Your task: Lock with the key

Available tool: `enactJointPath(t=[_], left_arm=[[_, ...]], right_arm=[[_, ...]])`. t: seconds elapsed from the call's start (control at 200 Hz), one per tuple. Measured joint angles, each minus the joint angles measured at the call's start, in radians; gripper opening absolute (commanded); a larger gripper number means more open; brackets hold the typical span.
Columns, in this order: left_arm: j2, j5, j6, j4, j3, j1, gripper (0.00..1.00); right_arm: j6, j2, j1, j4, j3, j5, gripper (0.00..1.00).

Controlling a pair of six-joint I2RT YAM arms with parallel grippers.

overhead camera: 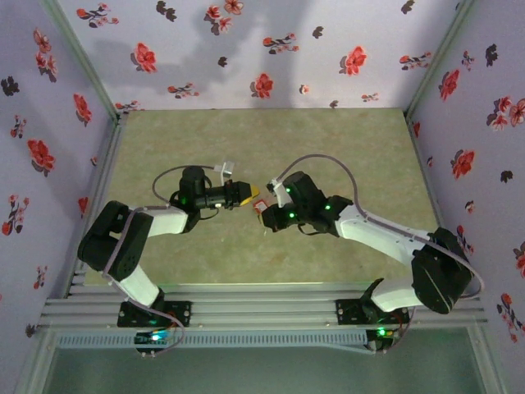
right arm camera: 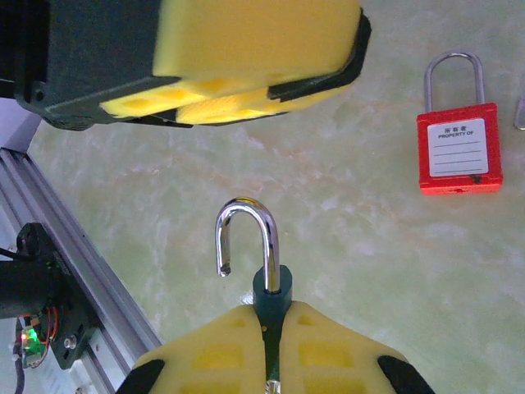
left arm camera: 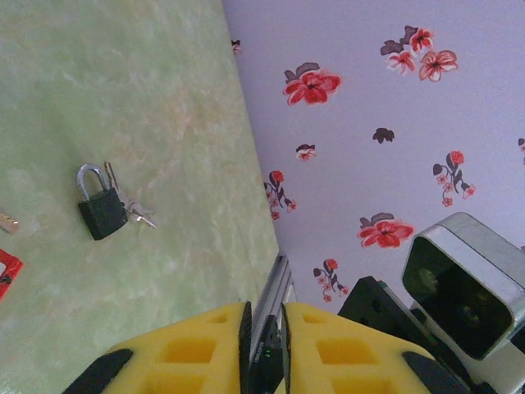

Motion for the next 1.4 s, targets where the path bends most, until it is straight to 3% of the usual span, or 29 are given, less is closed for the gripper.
enactJointPath(t=[0.295,0.495,1.225,1.4], left_arm=[[0.001,0.03,-0.049,0.082,0.0,-0.002,0.26],[0.007,0.042,-0.059,0.093,0.0,-0.007,0.32],[0.002,0.055,0.037,-0.033,0.019,-0.048,0.29],[-0.005,0.056,0.043,-0.031,0.019,-0.049,0.32]], right_arm=[[0.002,-0.047,-0.081,0.0,-0.022,-0.04,0.0],[0.002,-0.071,-0.081,0.0,-0.022,-0.051,0.0],[0.002,-0.07,-0.081,-0.013,-0.023,-0.053,0.0],[0.002,-0.069,-0.081,-0.013,-0.023,-0.054,0.0]])
